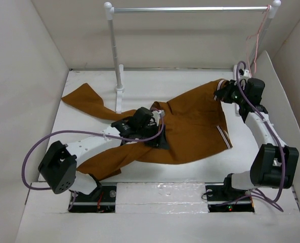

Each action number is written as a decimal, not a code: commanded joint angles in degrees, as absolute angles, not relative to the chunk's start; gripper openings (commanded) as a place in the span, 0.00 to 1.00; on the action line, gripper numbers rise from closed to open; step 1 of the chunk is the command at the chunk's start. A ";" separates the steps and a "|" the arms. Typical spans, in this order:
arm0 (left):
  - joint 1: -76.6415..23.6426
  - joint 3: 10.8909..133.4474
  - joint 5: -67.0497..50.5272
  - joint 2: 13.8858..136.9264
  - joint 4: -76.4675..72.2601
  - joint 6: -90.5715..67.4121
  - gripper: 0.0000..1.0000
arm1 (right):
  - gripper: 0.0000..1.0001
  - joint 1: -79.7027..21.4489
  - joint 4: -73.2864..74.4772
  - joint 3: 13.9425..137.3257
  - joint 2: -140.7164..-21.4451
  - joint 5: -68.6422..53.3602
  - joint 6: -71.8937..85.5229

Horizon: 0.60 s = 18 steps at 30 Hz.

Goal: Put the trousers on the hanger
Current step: Flatten out the trousers at the center of the board.

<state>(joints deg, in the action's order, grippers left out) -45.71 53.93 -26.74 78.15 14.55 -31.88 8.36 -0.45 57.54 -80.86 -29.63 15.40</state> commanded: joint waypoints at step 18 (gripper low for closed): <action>-9.17 51.07 -8.35 66.70 16.17 -41.49 0.77 | 0.38 -2.94 14.50 51.35 -63.05 -13.79 11.96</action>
